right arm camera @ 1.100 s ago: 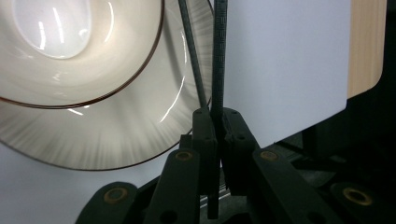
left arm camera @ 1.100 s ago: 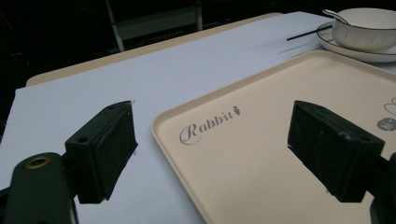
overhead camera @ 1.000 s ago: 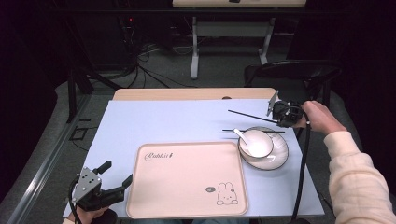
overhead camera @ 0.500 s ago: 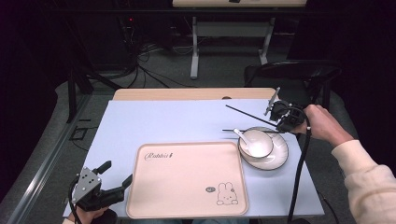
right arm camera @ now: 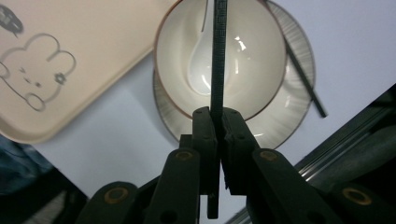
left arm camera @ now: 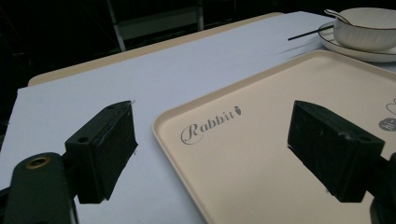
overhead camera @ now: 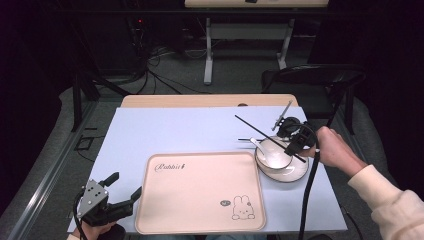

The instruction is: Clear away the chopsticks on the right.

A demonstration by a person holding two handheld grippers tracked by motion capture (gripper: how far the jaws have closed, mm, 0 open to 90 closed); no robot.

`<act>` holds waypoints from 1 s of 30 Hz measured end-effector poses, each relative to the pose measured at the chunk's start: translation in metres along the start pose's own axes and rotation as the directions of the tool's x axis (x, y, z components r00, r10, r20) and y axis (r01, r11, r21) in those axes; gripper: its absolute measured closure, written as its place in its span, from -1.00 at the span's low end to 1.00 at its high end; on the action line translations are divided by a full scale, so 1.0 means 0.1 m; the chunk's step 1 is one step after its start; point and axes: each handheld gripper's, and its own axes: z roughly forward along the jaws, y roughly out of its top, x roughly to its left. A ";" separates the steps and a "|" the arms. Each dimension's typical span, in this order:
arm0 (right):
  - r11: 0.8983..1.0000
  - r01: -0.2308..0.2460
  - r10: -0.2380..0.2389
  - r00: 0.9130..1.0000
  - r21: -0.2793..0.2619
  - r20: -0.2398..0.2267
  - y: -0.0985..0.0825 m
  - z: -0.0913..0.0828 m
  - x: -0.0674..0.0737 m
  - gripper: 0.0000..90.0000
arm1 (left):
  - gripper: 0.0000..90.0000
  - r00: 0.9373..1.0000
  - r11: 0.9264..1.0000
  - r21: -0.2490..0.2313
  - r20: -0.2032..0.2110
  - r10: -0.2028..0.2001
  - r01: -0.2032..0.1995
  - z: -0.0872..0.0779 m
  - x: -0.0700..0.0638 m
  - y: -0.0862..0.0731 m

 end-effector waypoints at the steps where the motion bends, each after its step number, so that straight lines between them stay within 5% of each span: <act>1: 1.000 -0.026 0.026 1.000 0.000 -0.008 0.00 0.01 0.03 0.90 | -0.66 1.000 1.000 0.000 0.000 0.000 0.000 0.00 0.00 0.00; 10: 0.995 -0.099 0.098 0.992 -0.006 -0.074 0.00 0.09 0.34 0.90 | -0.66 1.000 1.000 -0.001 -0.002 -0.002 0.002 0.00 0.00 0.00; 11: 0.990 -0.139 0.135 0.984 -0.024 -0.116 -0.02 0.12 0.38 0.90 | -0.66 1.000 1.000 -0.009 -0.003 -0.014 0.014 0.00 0.00 0.00; 14: 0.987 -0.157 0.151 0.979 -0.029 -0.139 -0.03 0.17 0.43 0.90 | -0.66 1.000 1.000 -0.014 -0.007 -0.022 0.022 -0.01 0.01 -0.01; 15: 0.982 -0.185 0.179 0.970 -0.023 -0.167 -0.05 0.24 0.49 0.90 | -0.66 1.000 1.000 -0.015 -0.007 -0.022 0.022 -0.01 0.00 -0.01; 21: 0.969 -0.249 0.243 0.947 -0.003 -0.211 -0.05 0.44 0.63 0.89 | -0.66 1.000 1.000 -0.017 -0.005 -0.014 0.014 -0.01 0.01 -0.01; 23: 0.968 -0.249 0.243 0.946 -0.003 -0.215 -0.04 0.47 0.66 0.90 | -0.66 1.000 1.000 -0.018 -0.006 -0.015 0.015 -0.01 0.01 -0.01; 25: 0.965 -0.261 0.253 0.938 -0.002 -0.239 -0.02 0.53 0.71 0.90 | -0.66 1.000 1.000 -0.018 -0.007 -0.014 0.014 -0.02 0.01 -0.01; 27: 0.958 -0.288 0.277 0.919 0.004 -0.282 0.00 0.64 0.81 0.90 | -0.66 1.000 1.000 -0.016 -0.007 -0.012 0.012 -0.01 0.01 -0.01; 30: 0.956 -0.292 0.281 0.911 0.008 -0.300 0.00 0.74 0.87 0.90 | -0.66 1.000 1.000 -0.019 -0.007 -0.011 0.011 -0.02 0.00 -0.01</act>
